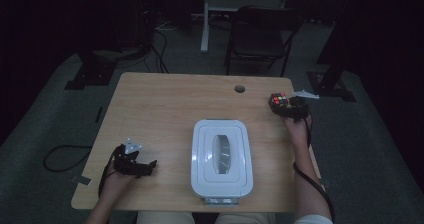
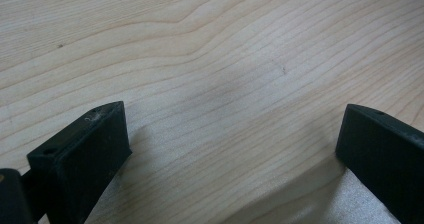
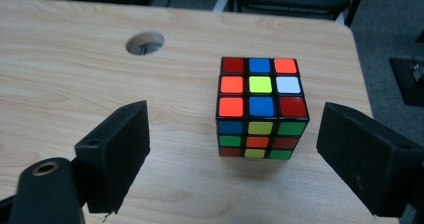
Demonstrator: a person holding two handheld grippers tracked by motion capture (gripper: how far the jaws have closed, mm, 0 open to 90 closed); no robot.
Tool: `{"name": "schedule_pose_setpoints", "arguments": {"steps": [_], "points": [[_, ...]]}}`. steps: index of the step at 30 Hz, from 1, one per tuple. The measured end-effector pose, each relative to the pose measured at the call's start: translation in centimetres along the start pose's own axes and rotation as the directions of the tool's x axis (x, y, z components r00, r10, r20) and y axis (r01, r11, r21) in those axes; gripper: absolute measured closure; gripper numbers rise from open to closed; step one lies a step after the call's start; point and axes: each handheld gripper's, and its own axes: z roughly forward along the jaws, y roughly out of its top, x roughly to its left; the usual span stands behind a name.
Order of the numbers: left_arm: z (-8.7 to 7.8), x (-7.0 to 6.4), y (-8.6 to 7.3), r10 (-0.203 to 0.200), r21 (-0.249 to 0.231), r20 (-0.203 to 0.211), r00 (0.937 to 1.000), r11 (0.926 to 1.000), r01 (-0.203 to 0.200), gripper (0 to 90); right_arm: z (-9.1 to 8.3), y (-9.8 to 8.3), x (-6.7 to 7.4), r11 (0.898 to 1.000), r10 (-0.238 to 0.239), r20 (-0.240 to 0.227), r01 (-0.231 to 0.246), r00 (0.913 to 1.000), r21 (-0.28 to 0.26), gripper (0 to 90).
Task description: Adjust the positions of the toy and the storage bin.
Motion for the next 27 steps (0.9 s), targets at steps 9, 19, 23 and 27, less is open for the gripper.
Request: {"name": "schedule_pose_setpoints", "arguments": {"steps": [9,19,23,27], "points": [[-0.2,-0.2,-0.2,-0.017,-0.001,-0.016,0.9997,0.9999,0.017,1.4,2.6,0.8,-1.0,0.998,0.014,0.027,-0.015,0.9996,0.062,14.2],[-0.3,-0.2,-0.3,-0.029,0.0,-0.027,0.9992,0.9996,0.029,1.4,4.6,1.1,-1.7,0.992,0.027,0.032,-0.031,0.9991,0.125,17.5],[-0.3,-0.2,-0.3,-0.029,0.0,-0.026,0.9992,0.9996,0.029,1.4,5.1,1.1,-1.6,0.99,0.024,0.029,-0.028,0.9993,0.14,22.3],[-0.3,-0.2,-0.3,-0.029,0.0,-0.026,0.9992,0.9996,0.029,1.4,5.6,0.9,-1.4,0.987,0.015,0.027,-0.019,0.9995,0.158,31.6]]}}
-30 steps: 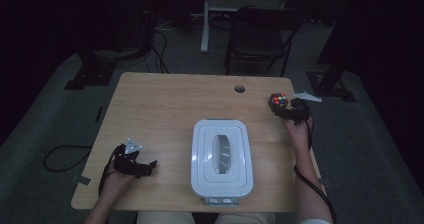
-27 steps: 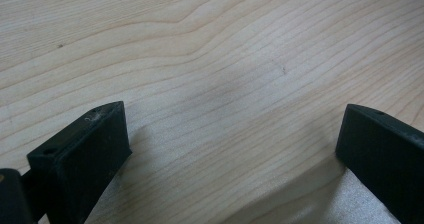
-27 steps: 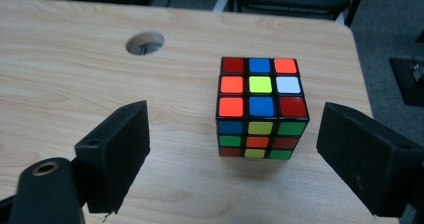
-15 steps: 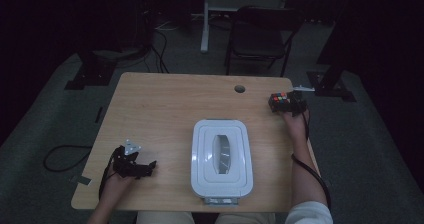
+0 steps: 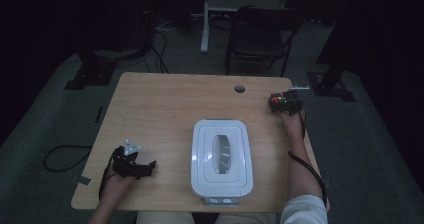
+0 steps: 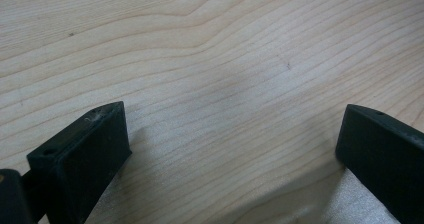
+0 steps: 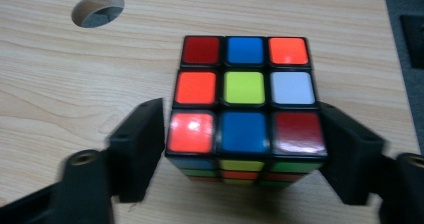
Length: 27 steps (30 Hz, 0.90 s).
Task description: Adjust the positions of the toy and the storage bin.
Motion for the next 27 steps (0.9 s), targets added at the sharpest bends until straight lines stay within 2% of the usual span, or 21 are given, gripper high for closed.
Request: {"name": "schedule_pose_setpoints", "arguments": {"steps": [3,4,7,10,13,17,22,25,26,27], "points": [[0.0,0.1,0.0,-0.02,0.0,-0.017,0.9997,0.9998,0.02,1.4,0.1,-0.1,0.1,1.0,0.003,-0.009,-0.003,1.0,0.004,32.0],[0.0,0.1,0.0,-0.029,0.0,-0.025,0.9993,0.9996,0.029,1.4,0.2,-0.1,0.3,1.0,-0.006,0.002,0.006,1.0,0.006,33.1],[0.0,0.2,0.0,-0.03,0.002,-0.029,0.9991,0.9995,0.03,1.4,0.0,0.1,0.5,1.0,-0.02,0.013,0.02,0.9997,0.015,33.9],[0.0,0.2,0.0,-0.03,0.002,-0.029,0.9991,0.9995,0.031,1.4,-0.2,0.3,0.8,0.999,-0.037,0.001,0.037,0.9993,0.034,34.0],[0.0,0.2,0.0,-0.03,0.002,-0.028,0.9991,0.9995,0.03,1.4,-0.7,0.2,1.1,0.998,-0.048,-0.005,0.048,0.9988,0.028,34.1],[0.0,0.2,0.0,-0.029,0.002,-0.029,0.9992,0.9996,0.029,1.4,-2.0,0.0,1.2,0.999,-0.034,-0.019,0.034,0.9993,0.003,34.1],[0.0,0.2,0.0,-0.029,0.002,-0.027,0.9992,0.9996,0.029,1.4,-3.2,-0.3,1.4,0.999,-0.036,-0.022,0.036,0.9991,-0.002,34.1],[0.0,0.2,0.0,-0.026,0.002,-0.025,0.9994,0.9997,0.026,1.4,-4.8,-0.9,1.7,0.999,-0.05,-0.021,0.049,0.9985,-0.016,34.1],[0.0,0.2,0.0,-0.026,0.002,-0.024,0.9994,0.9997,0.026,1.4,-4.8,-0.9,1.7,0.999,-0.05,-0.021,0.049,0.9985,-0.016,34.1],[0.0,0.2,0.0,-0.025,0.002,-0.023,0.9994,0.9997,0.025,1.4,-5.6,-1.3,1.8,0.999,-0.048,-0.036,0.047,0.9982,-0.029,34.1]]}}
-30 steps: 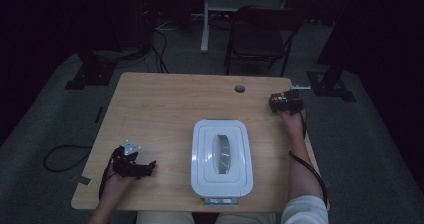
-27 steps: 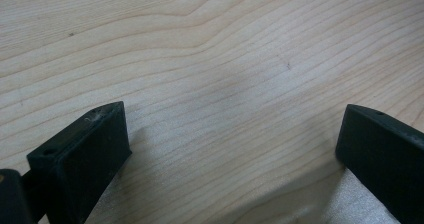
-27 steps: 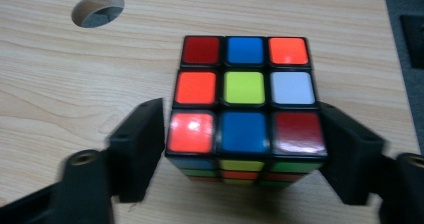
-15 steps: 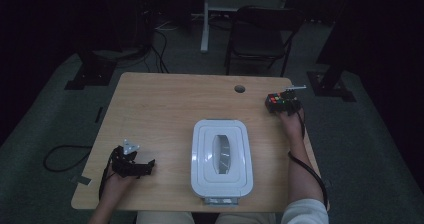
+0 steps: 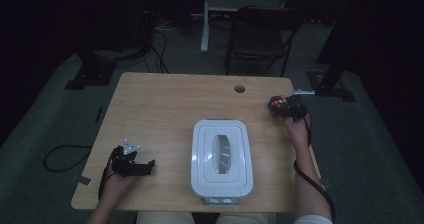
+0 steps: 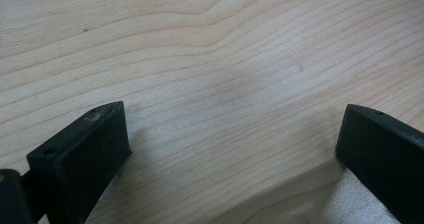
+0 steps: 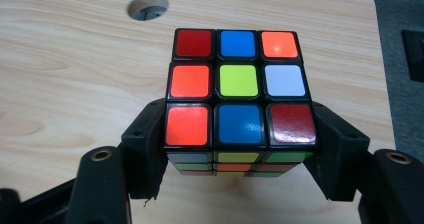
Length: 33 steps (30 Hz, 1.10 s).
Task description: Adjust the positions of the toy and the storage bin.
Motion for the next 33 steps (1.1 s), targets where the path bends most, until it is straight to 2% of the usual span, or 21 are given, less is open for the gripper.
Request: {"name": "schedule_pose_setpoints", "arguments": {"steps": [1,9,12,18,19,20,23,24,25,33], "points": [[0.0,0.0,0.0,0.0,0.0,0.0,1.0,1.0,0.0,1.4,0.0,0.0,0.0,1.0,0.0,0.0,0.0,1.0,0.0,34.1],[0.0,0.0,0.0,0.003,-0.001,0.004,1.0,1.0,-0.003,1.4,-3.6,-2.1,0.6,0.999,-0.024,-0.007,0.024,0.9997,-0.023,34.2],[0.0,0.0,0.0,0.003,-0.001,0.004,1.0,1.0,-0.003,1.4,-4.4,-2.8,0.9,0.999,-0.033,-0.007,0.033,0.9994,-0.03,34.2],[0.0,0.1,0.0,0.004,-0.002,0.005,1.0,1.0,-0.004,1.4,-6.8,-5.5,1.6,0.998,-0.063,-0.007,0.063,0.998,-0.032,34.2],[0.0,0.1,0.0,0.005,-0.002,0.007,1.0,1.0,-0.005,1.4,-7.6,-6.6,1.7,0.998,-0.059,-0.009,0.058,0.9982,-0.029,34.2],[0.0,0.1,0.0,0.006,-0.002,0.008,1.0,1.0,-0.006,1.4,-7.6,-6.6,1.7,0.998,-0.059,-0.009,0.058,0.9982,-0.029,34.2],[0.0,0.1,0.0,0.008,-0.002,0.009,0.9999,1.0,-0.008,1.4,-9.3,-8.7,2.0,0.998,-0.06,-0.006,0.059,0.9982,-0.025,34.2],[0.0,0.1,0.0,0.008,-0.002,0.009,0.9999,1.0,-0.008,1.4,-9.3,-8.7,2.0,0.998,-0.06,-0.006,0.059,0.9982,-0.025,34.2],[0.0,0.1,0.0,0.008,-0.002,0.009,0.9999,1.0,-0.008,1.4,-10.1,-9.7,2.2,0.998,-0.059,-0.001,0.059,0.9982,-0.021,34.2],[0.0,0.1,0.0,0.008,-0.002,0.01,0.9999,1.0,-0.008,1.4,-12.2,-12.1,3.2,0.996,-0.093,0.022,0.093,0.9954,0.007,34.1]]}}
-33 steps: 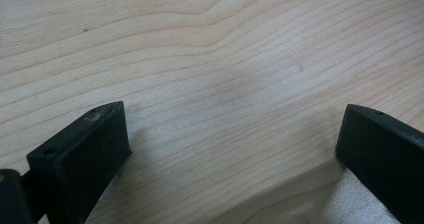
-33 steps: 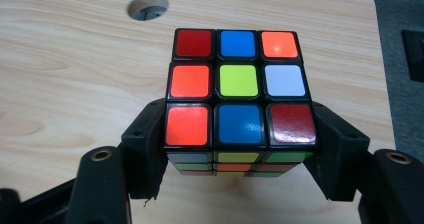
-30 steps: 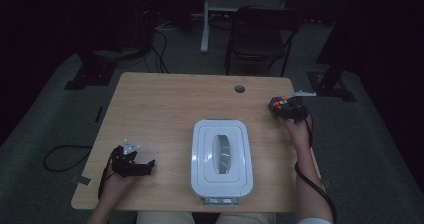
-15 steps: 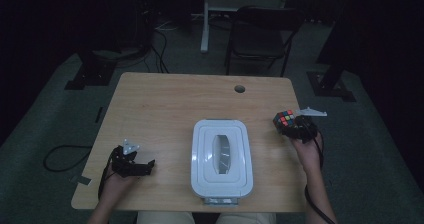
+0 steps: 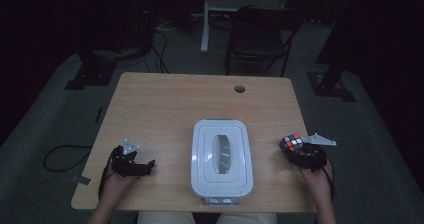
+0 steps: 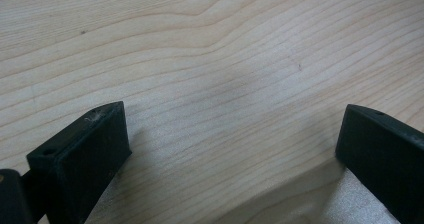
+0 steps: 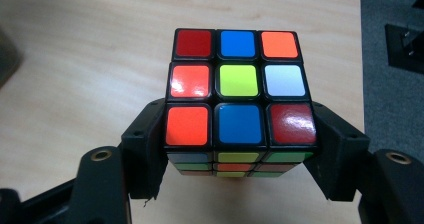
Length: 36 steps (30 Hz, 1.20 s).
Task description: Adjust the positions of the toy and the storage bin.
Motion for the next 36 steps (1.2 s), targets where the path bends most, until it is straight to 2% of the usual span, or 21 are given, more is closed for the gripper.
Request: {"name": "schedule_pose_setpoints", "arguments": {"steps": [2,6,19,21,27,30,32,34,35,36], "points": [[0.0,0.0,0.0,0.0,0.0,0.0,1.0,1.0,0.0,1.4,-0.6,-0.7,0.1,1.0,0.005,-0.016,-0.005,0.9999,0.0,34.1],[0.0,0.0,0.0,0.008,0.0,0.005,1.0,1.0,-0.008,1.4,-1.5,-2.1,0.2,1.0,0.007,-0.003,-0.007,1.0,0.027,34.1],[0.0,0.0,0.0,0.008,-0.001,0.005,1.0,1.0,-0.008,1.4,-1.6,-4.1,0.5,0.997,0.012,0.016,-0.013,0.9998,0.075,34.1],[0.0,0.0,0.0,0.008,-0.001,0.005,1.0,1.0,-0.008,1.4,-1.7,-4.5,0.3,0.997,0.034,0.0,-0.034,0.9994,0.067,34.1],[0.0,0.0,0.0,0.008,-0.001,0.006,1.0,1.0,-0.008,1.4,-1.7,-4.6,0.1,0.997,0.053,-0.014,-0.052,0.9985,0.061,32.7],[0.0,0.0,0.0,0.008,-0.001,0.006,1.0,1.0,-0.008,1.4,-2.0,-4.4,0.0,0.997,0.057,-0.016,-0.056,0.9982,0.049,24.5],[0.0,0.0,0.0,0.008,-0.001,0.006,1.0,1.0,-0.008,1.4,-2.2,-4.2,-0.1,0.997,0.063,-0.021,-0.062,0.9978,0.041,22.6],[0.0,0.0,0.0,0.008,-0.001,0.006,1.0,1.0,-0.008,1.4,-2.8,-3.8,-0.2,0.997,0.074,-0.018,-0.074,0.9971,0.006,19.9],[0.0,0.0,0.0,0.008,-0.001,0.006,1.0,1.0,-0.008,1.4,-2.8,-3.8,-0.2,0.997,0.074,-0.018,-0.074,0.9971,0.006,19.9],[0.0,0.0,0.0,0.008,-0.001,0.006,1.0,1.0,-0.008,1.4,-3.1,-3.4,-0.3,0.996,0.086,-0.012,-0.087,0.9962,-0.012,15.9]]}}
